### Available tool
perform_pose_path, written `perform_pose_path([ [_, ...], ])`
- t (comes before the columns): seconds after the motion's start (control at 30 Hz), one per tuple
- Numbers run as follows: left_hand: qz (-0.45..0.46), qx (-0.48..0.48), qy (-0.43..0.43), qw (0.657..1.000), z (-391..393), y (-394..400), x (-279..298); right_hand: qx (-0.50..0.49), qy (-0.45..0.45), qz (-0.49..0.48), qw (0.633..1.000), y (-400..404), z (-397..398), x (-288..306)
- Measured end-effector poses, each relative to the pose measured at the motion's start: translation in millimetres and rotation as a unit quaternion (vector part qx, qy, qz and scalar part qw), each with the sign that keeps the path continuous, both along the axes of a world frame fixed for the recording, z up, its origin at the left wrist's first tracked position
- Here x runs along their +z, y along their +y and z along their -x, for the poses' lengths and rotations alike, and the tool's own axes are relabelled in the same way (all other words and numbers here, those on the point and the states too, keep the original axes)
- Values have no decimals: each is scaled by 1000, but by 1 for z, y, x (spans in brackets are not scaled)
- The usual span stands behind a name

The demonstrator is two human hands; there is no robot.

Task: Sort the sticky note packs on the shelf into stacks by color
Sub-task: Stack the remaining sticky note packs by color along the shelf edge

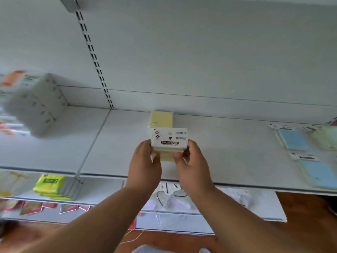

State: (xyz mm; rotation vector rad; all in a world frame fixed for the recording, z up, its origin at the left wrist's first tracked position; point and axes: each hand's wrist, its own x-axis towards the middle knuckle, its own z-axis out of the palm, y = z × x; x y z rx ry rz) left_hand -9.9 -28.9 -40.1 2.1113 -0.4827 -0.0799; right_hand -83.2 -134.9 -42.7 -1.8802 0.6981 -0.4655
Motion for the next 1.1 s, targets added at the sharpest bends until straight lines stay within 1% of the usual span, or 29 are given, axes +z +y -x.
perform_pose_path([
  [0.03,-2,-10,3,1000,-6,11,-4,-8,2,13,1000,13,-7,-7],
  [0.17,-36,-104,9,994,-21,36,-18,-42,42,27,998,48,-25,-19],
  [0.3,-31,-100,7,995,-28,48,-18,-71,42,71,994,59,-31,-10],
  [0.43,-66,-109,-2,992,-31,51,-22,-89,70,61,992,68,-30,-14],
  [0.5,-63,-108,-5,992,-30,51,-23,-107,61,60,991,70,-27,-16],
  [0.67,-99,-128,-51,986,-42,52,-25,-101,76,72,989,66,-26,-15],
  [0.73,-88,-130,-56,986,-48,53,-22,-97,67,92,989,63,-25,-10],
  [0.8,-57,-117,-26,991,-49,54,-16,-90,55,115,988,59,-24,-3],
  [0.83,-49,-105,6,993,-49,54,-13,-87,57,122,987,56,-22,0],
  [0.87,-49,-96,38,993,-50,53,-10,-83,67,125,986,52,-22,3],
  [0.9,-67,-95,64,991,-50,52,-8,-79,91,126,985,46,-22,5],
  [0.97,-140,-101,81,982,-49,47,-7,-63,170,119,976,37,-25,7],
  [1.03,-205,-105,56,971,-47,41,-6,-47,249,108,961,31,-32,7],
  [1.1,-246,-107,24,963,-47,37,-6,-36,299,112,947,25,-42,5],
])
